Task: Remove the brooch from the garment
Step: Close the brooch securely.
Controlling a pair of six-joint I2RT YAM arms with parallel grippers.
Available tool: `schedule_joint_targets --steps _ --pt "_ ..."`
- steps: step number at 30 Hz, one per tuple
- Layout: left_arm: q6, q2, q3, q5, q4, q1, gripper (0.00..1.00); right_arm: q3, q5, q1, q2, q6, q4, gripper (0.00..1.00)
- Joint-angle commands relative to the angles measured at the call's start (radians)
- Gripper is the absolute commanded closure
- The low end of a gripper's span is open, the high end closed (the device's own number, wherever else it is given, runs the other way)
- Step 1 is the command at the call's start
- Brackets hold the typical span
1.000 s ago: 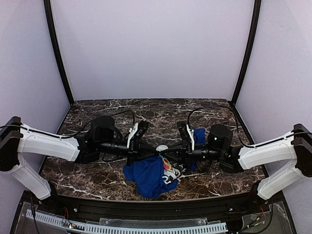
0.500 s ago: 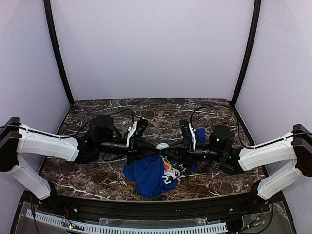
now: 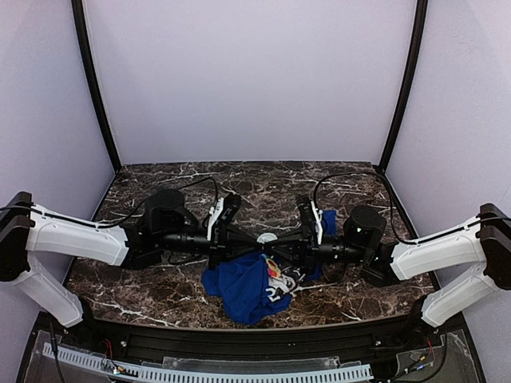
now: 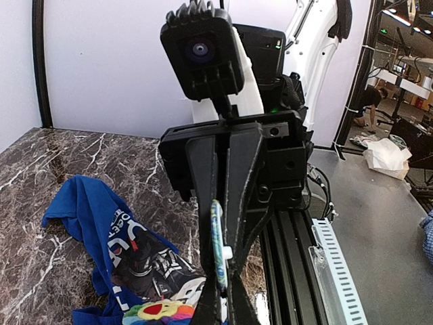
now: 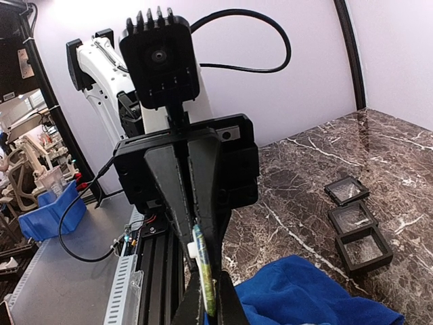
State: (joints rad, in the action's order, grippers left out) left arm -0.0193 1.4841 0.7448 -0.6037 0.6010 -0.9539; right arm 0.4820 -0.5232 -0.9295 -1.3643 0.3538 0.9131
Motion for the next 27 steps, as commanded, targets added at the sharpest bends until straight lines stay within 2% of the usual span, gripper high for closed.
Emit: schedule_joint_targets --steps 1,8,16,27 --pt "0.024 -0.037 -0.045 -0.005 -0.019 0.005 0.99 -0.010 0.080 0.022 0.013 0.052 0.098 0.99" --pt "-0.007 -0.031 -0.042 0.007 -0.018 0.012 0.99 -0.014 0.075 0.022 0.016 0.052 0.107 0.99" --pt "-0.018 -0.020 -0.040 0.002 -0.015 0.029 0.99 -0.022 0.044 0.023 0.021 0.037 0.115 0.93" --pt "-0.020 -0.010 -0.035 -0.019 -0.010 0.034 0.99 -0.013 0.051 0.023 0.016 0.040 0.103 0.93"
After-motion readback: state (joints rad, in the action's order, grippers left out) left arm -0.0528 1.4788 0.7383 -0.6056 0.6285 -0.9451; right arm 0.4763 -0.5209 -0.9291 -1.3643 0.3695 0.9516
